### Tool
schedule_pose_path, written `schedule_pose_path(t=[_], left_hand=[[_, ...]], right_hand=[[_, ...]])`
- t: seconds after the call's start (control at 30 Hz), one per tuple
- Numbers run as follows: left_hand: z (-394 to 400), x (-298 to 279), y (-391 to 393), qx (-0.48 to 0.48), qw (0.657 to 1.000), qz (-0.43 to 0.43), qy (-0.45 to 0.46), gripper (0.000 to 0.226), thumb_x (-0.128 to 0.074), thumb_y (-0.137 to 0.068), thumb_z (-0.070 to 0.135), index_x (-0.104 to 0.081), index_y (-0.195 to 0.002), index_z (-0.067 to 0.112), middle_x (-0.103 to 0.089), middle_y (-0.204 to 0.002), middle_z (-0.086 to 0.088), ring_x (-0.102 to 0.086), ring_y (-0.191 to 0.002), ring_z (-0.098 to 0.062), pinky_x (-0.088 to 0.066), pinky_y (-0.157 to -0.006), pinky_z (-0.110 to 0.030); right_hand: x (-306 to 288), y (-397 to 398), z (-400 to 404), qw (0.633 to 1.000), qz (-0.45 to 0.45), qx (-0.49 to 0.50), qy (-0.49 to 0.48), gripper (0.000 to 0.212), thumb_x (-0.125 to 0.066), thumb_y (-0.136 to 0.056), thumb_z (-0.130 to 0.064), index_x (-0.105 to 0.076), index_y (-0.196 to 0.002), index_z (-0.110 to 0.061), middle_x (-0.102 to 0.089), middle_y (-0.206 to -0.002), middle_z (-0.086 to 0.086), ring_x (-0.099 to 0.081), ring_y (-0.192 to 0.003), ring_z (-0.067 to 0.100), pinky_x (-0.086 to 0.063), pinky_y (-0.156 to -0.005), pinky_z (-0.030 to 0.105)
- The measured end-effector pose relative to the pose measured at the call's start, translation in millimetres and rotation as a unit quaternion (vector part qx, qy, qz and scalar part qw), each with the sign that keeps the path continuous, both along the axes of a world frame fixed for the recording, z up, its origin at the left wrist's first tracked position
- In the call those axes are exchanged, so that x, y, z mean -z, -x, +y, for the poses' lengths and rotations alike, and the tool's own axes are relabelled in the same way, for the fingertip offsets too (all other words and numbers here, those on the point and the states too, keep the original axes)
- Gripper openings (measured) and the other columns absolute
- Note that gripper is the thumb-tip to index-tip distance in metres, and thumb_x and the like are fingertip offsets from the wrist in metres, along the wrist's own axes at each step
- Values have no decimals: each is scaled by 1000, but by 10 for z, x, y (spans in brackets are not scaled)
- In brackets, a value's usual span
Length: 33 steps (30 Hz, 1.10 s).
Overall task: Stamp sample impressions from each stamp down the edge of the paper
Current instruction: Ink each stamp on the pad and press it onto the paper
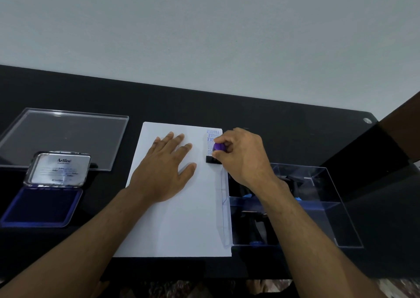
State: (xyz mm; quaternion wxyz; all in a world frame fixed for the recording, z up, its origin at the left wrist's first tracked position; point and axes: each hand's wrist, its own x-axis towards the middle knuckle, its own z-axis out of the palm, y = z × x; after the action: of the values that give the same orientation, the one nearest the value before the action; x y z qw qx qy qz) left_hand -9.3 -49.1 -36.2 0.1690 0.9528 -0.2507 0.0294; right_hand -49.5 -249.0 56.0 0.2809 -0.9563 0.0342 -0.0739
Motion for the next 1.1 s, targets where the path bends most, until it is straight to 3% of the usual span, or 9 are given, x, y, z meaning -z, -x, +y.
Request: schedule_pose_path(t=[0.13,0.3,1.1], left_hand=[[2,5,9,3,1000,-6,2,80,-16,-92,68,-43,-152,23,-27,-165,-1,-14,-155,-21,-13,-126,-46],[1,16,5,1,1000,-6,1,81,-14,-92,69,-42,-152,23,-27,-165,-1,-13,-155,-21,-12,-126,-45],[-1,-13,13,1,1000,-4,2,81,-14,-91,68,-40,-153,24,-24,-166,0,-10,-155,-19,-9,-127,-43]], right_hand=[[-20,42,-161,976,-82,118,-163,14,-80,-76,-19,-74,-88,-25,-70,-81,-11,-66,-73,3,-59,-75,26],[4,54,-250,935,-90,209,-273,9,-75,-75,-20,-70,-79,-27,-71,-74,-6,-70,-72,16,-61,-71,43],[66,74,-223,921,-107,218,-304,11,-74,-78,-17,-69,-83,-26,-71,-78,-5,-71,-74,17,-61,-72,43]])
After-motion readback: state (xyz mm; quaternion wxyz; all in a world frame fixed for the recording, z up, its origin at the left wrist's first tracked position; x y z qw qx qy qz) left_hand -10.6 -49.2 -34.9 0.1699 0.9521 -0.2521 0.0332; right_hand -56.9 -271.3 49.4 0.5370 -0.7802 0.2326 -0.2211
